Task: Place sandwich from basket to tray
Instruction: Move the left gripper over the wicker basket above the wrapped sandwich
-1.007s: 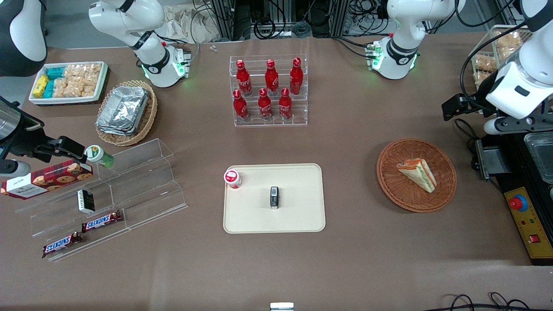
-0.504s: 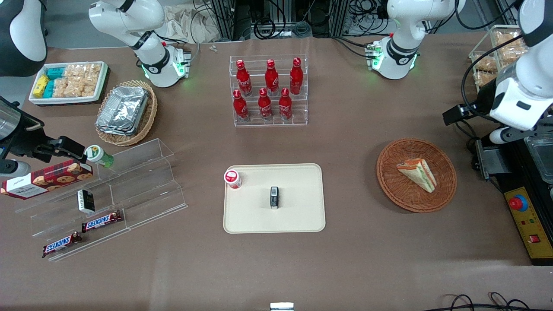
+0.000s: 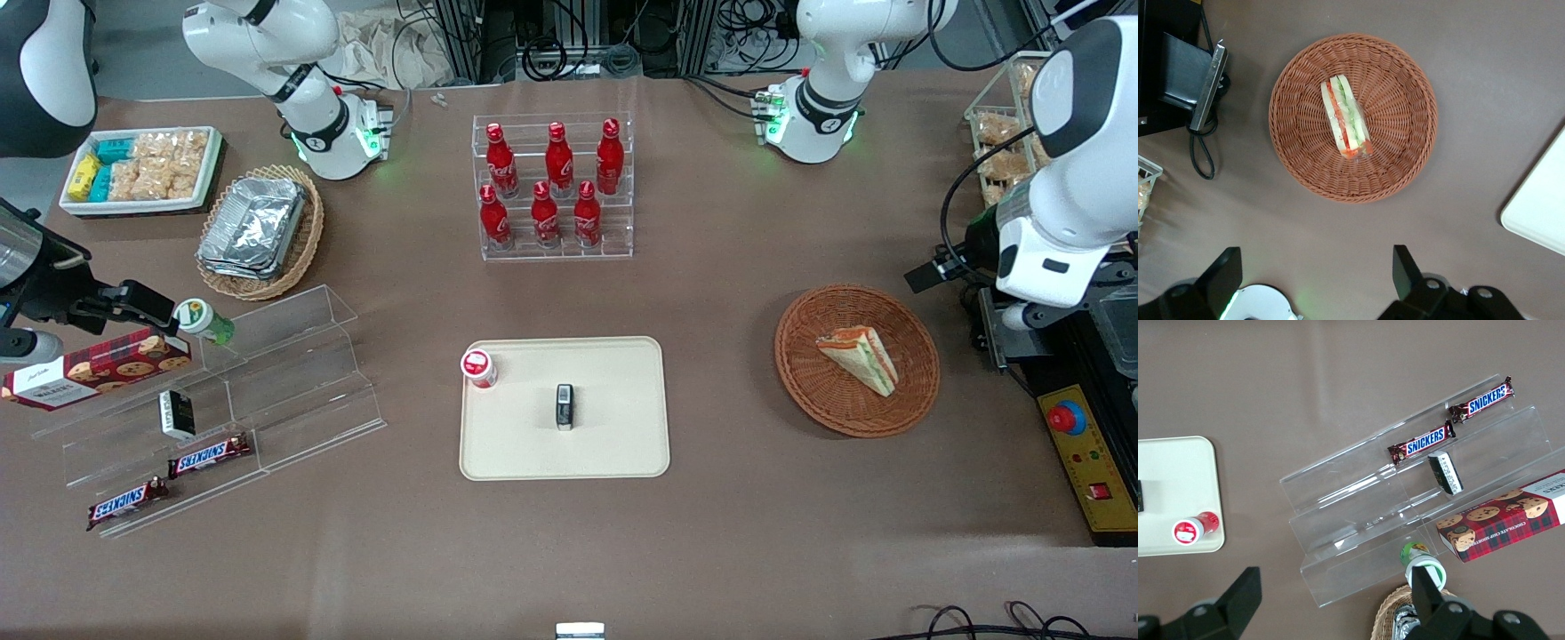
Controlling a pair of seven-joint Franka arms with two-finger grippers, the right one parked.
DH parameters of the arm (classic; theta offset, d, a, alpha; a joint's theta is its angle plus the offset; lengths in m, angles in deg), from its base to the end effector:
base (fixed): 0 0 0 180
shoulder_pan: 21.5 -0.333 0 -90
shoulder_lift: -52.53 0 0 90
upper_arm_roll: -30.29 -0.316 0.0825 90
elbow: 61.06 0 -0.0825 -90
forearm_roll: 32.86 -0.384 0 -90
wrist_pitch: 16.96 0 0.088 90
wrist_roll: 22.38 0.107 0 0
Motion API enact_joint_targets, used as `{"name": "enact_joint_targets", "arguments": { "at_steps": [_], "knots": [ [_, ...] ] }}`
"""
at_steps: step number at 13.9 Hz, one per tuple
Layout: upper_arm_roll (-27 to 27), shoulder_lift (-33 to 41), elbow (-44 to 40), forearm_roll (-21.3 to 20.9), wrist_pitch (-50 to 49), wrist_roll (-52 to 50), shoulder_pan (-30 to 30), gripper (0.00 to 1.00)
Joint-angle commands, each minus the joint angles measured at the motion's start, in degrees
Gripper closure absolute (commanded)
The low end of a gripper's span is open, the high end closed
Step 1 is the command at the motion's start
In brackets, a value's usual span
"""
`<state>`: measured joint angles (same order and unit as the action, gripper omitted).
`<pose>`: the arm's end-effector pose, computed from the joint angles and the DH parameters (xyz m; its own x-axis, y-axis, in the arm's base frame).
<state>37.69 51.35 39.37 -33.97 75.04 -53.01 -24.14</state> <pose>0.5489 -0.0431 0.5307 0.8897 0.4362 -0.1352 0.4259 -0.8994 -0.0990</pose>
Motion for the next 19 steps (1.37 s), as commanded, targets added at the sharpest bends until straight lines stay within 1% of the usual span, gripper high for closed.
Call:
{"name": "enact_joint_targets", "arguments": {
  "at_steps": [1,3,6,8,15,19],
  "knots": [
    [0.5,1.3,4.6,-0.7,4.0,-2.1,-1.5,0.00],
    [0.4,1.4,6.5,-0.7,5.4,-2.3,-1.7,0.00],
    [-1.9,1.2,8.0,-0.7,7.3,-2.3,-1.7,0.00],
    [-1.9,1.4,10.4,-0.7,9.4,-2.4,-1.7,0.00],
    [-1.8,1.1,11.9,-0.7,11.0,-4.4,-1.7,0.00],
    [-1.9,1.0,15.8,-0.7,15.8,-5.7,-1.7,0.00]
  ]
}}
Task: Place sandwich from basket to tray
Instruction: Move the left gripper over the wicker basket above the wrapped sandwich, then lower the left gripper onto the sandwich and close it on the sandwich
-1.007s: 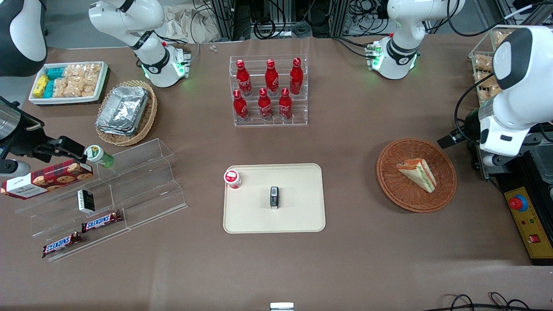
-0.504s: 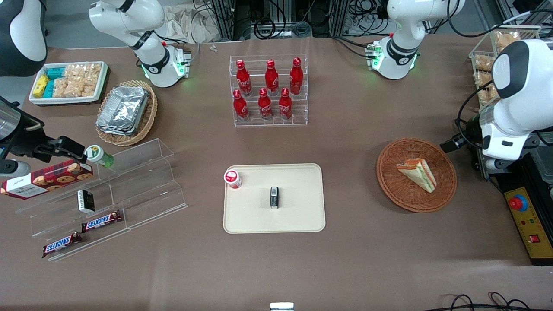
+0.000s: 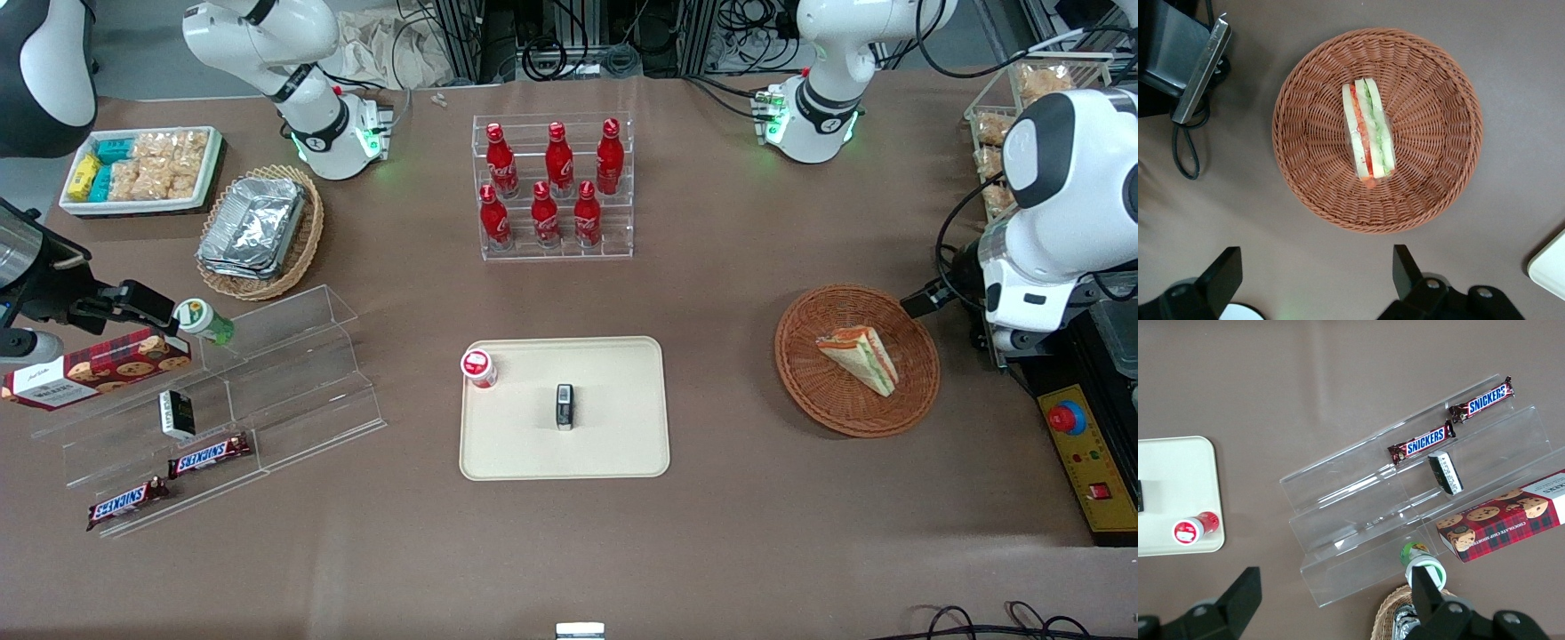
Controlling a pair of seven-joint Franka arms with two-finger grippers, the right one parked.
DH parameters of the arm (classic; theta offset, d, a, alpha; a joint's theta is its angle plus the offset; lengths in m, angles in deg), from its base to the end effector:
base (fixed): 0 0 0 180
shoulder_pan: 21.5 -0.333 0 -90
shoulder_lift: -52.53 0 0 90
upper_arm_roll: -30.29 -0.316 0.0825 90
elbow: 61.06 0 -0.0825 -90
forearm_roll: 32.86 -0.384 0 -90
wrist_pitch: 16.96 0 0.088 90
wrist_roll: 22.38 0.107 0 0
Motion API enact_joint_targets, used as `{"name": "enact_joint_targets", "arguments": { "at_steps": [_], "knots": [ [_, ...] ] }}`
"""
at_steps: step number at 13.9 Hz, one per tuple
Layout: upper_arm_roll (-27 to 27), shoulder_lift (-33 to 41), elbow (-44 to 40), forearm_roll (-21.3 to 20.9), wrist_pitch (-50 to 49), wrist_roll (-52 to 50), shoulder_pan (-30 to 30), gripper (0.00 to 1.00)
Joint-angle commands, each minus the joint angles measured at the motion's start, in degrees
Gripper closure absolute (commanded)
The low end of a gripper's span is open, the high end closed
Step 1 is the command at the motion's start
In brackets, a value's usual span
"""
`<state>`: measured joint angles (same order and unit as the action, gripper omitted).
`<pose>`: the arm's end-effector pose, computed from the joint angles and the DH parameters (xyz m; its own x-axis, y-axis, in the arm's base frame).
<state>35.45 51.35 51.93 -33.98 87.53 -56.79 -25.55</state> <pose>0.5418 -0.0087 0.4451 0.8285 0.5448 -0.1297 0.5343 -0.8383 -0.1082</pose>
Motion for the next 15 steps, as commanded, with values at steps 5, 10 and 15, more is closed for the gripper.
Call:
{"name": "enact_joint_targets", "arguments": {
  "at_steps": [5,10,15],
  "knots": [
    [0.5,-1.3,9.7,-0.5,15.0,-6.4,0.2,0.00],
    [0.6,-7.3,10.0,-0.5,22.1,-12.8,1.1,0.00],
    [0.5,-9.6,11.8,-0.6,26.1,-13.9,1.1,0.00]
  ]
}}
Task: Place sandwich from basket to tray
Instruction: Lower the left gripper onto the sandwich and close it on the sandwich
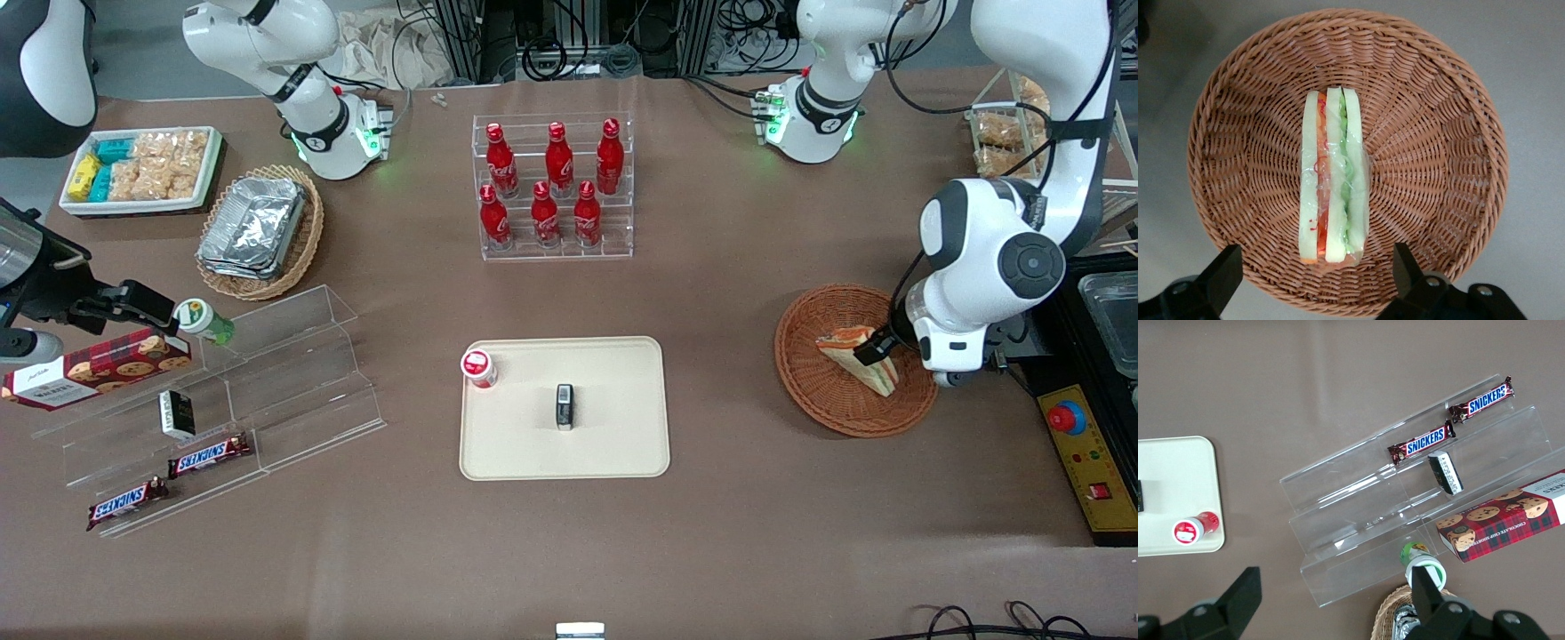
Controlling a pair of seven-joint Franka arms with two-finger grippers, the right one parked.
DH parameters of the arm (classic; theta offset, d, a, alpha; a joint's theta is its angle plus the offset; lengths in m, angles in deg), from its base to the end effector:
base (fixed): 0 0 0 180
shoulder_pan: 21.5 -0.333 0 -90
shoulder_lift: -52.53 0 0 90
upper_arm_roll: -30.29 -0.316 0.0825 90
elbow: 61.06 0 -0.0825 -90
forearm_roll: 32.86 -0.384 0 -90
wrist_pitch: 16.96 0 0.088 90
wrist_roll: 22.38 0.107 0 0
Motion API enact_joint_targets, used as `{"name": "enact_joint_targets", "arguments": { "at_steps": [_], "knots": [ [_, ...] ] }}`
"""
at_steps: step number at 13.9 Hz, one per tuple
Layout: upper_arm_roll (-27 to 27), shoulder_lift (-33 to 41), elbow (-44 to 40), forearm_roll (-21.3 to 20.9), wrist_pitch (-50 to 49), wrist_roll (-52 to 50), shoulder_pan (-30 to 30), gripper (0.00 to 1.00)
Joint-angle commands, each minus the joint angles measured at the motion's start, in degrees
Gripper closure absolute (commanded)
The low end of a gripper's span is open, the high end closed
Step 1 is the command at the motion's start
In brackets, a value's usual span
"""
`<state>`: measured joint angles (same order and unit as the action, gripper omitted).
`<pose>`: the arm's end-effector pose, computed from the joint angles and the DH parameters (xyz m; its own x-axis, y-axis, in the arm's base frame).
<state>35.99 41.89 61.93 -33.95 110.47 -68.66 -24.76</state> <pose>0.5498 -0.0224 0.3077 0.7252 0.6842 -0.0772 0.6802 -0.7293 -0.0742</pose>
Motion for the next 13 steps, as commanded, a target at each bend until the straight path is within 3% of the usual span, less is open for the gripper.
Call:
{"name": "enact_joint_targets", "arguments": {
  "at_steps": [1,10,11,12,13],
  "knots": [
    [-0.1,-1.2,1.9,-0.7,4.3,-2.7,0.2,0.00],
    [-0.2,-7.2,2.5,-0.8,11.7,-5.1,-0.2,0.00],
    [-0.2,-7.9,2.4,-0.8,11.9,-5.1,-0.3,0.11],
    [-0.2,-8.2,2.3,-0.8,12.1,-5.1,-0.3,0.33],
    [-0.2,-8.2,2.4,-0.8,12.8,-5.1,-0.5,0.61]
  ]
}}
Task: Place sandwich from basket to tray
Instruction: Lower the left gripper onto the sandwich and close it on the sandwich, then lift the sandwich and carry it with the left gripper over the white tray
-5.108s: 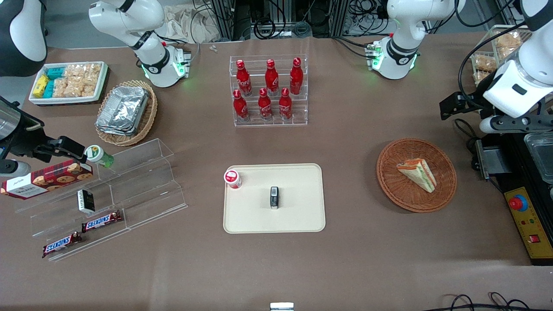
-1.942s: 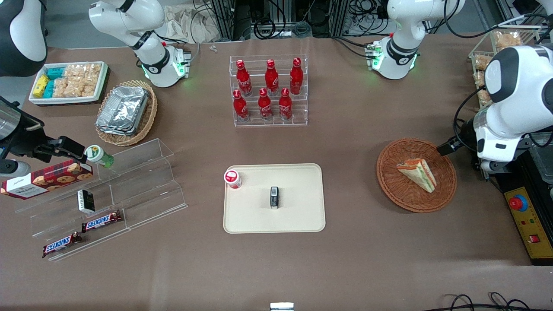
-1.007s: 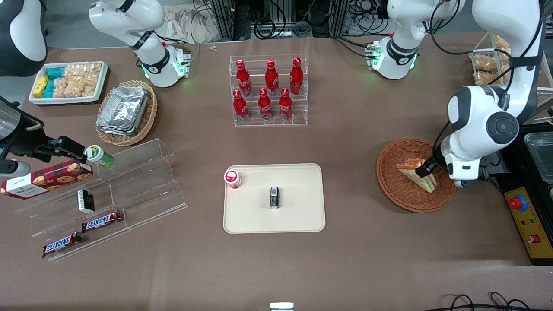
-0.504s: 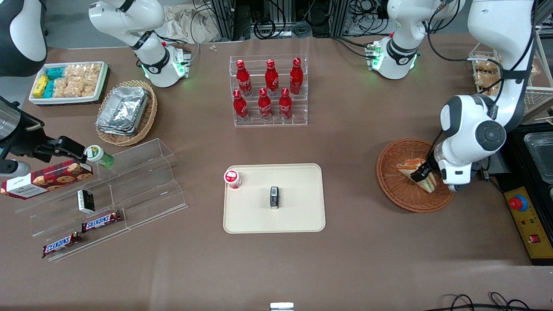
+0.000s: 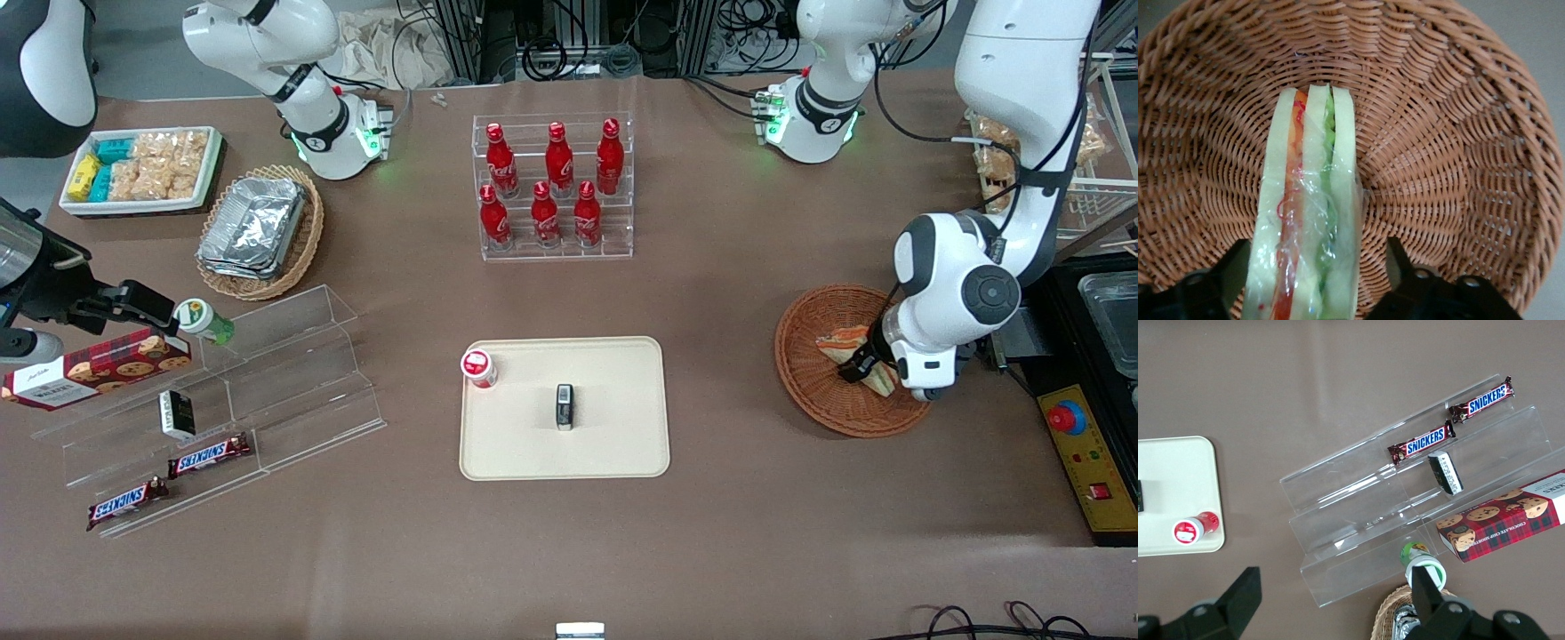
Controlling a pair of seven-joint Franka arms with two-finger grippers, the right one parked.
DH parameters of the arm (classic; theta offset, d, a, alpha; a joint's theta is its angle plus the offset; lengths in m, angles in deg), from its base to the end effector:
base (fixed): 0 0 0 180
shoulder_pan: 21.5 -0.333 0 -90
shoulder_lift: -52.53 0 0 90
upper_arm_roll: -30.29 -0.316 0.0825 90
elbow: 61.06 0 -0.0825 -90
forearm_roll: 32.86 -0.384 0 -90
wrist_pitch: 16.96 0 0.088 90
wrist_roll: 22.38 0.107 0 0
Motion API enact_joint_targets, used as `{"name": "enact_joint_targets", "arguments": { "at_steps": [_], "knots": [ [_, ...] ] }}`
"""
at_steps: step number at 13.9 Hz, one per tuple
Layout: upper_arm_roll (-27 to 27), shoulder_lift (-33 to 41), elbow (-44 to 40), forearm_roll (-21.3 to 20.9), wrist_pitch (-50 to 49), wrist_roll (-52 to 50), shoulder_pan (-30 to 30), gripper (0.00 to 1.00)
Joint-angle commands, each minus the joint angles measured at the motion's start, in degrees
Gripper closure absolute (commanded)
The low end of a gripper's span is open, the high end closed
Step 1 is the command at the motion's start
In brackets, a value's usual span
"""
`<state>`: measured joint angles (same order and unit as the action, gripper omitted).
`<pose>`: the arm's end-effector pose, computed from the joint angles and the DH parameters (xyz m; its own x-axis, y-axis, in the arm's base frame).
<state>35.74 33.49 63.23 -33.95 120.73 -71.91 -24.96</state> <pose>0.5534 -0.0194 0.2318 0.6794 0.7297 -0.0775 0.7273 -0.6836 -0.0607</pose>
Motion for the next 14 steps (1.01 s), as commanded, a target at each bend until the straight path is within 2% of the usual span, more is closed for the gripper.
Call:
{"name": "enact_joint_targets", "arguments": {
  "at_steps": [1,2,5,8,11,14],
  "knots": [
    [0.0,0.2,1.1,-0.8,2.8,-1.8,-0.3,0.85],
    [0.0,0.4,1.1,-0.8,2.8,-1.8,-0.8,1.00],
    [0.1,4.1,1.1,-0.8,-0.4,-1.5,-0.9,1.00],
    [0.3,11.0,-0.4,-1.0,-10.0,0.6,-0.8,1.00],
    [0.5,15.2,-3.6,0.0,-19.7,10.0,-0.5,1.00],
    [2.4,15.5,-6.5,0.4,-24.7,17.0,1.5,1.00]
  ]
}}
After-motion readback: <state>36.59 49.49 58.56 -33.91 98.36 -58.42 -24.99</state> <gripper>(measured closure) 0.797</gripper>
